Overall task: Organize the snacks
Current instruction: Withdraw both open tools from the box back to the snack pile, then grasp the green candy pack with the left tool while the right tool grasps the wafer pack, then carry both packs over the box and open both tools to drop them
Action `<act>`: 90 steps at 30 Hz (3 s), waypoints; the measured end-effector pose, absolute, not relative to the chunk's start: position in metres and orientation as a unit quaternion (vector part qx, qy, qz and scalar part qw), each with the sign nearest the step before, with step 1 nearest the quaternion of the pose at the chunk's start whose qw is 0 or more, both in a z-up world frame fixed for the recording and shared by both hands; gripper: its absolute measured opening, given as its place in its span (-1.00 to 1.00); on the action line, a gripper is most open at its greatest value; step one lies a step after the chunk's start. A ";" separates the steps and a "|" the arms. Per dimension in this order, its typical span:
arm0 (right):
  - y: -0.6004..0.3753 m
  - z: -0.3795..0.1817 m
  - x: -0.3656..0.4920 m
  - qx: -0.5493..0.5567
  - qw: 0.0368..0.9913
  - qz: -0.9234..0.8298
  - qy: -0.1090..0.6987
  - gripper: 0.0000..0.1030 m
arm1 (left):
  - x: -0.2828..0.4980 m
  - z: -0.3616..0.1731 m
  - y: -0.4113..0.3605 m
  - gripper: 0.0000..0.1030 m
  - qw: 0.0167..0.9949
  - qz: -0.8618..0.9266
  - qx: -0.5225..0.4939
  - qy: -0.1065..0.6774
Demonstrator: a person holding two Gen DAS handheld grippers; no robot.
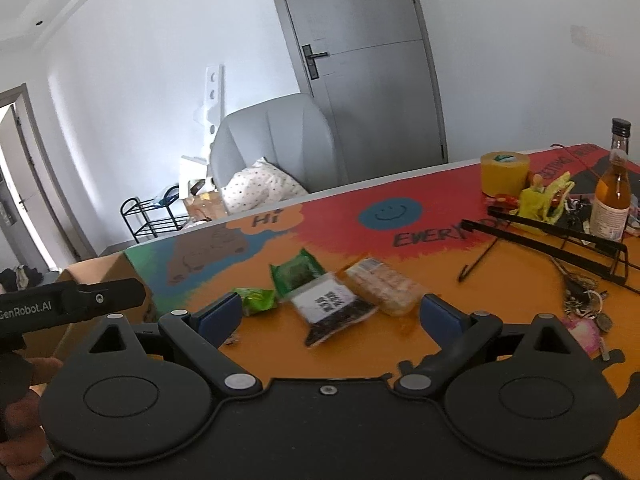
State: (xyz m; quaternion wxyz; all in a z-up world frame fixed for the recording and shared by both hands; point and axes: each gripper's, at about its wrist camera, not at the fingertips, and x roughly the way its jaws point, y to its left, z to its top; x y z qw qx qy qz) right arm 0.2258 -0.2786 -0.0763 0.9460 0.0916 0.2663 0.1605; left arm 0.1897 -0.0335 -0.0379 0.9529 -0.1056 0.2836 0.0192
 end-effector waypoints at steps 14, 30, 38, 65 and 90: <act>-0.299 -0.099 0.267 0.114 0.937 0.166 0.287 0.31 | 0.224 -0.063 -0.052 0.76 0.950 0.001 -0.110 0.292; -0.303 -0.121 0.320 0.125 0.929 0.165 0.308 0.05 | 0.282 -0.089 -0.061 0.26 0.942 0.000 -0.105 0.318; -0.301 -0.128 0.338 0.122 0.927 0.166 0.315 0.05 | 0.304 -0.103 -0.061 0.26 0.936 0.011 -0.102 0.336; -0.284 -0.139 0.326 0.049 0.927 0.151 0.339 -0.36 | 0.316 -0.126 -0.076 0.03 0.934 0.008 -0.069 0.349; -0.279 -0.090 0.284 0.071 0.941 0.168 0.284 -0.36 | 0.267 -0.073 -0.066 -0.31 0.950 -0.001 -0.073 0.303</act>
